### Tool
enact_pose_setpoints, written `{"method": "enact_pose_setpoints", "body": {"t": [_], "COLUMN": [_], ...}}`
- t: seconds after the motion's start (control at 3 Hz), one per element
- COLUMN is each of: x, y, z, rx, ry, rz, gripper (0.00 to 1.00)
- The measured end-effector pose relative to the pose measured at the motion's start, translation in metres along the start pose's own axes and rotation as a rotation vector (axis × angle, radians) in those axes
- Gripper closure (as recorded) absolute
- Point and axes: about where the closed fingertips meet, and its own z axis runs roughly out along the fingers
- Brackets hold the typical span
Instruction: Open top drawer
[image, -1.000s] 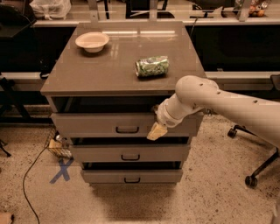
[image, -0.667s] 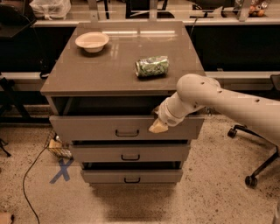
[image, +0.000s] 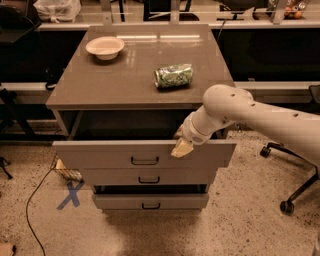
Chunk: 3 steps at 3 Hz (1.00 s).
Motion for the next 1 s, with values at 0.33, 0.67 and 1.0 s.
{"method": "enact_pose_setpoints", "body": {"t": [0.33, 0.67, 1.0], "x": [0.000, 0.014, 0.016], "y": [0.000, 0.020, 0.026], "z": [0.000, -0.001, -0.004], "rx": [-0.001, -0.024, -0.023], "ry": [0.000, 0.011, 0.011], "rz": [0.000, 0.030, 0.043], "gripper": [1.00, 1.00, 1.00]}}
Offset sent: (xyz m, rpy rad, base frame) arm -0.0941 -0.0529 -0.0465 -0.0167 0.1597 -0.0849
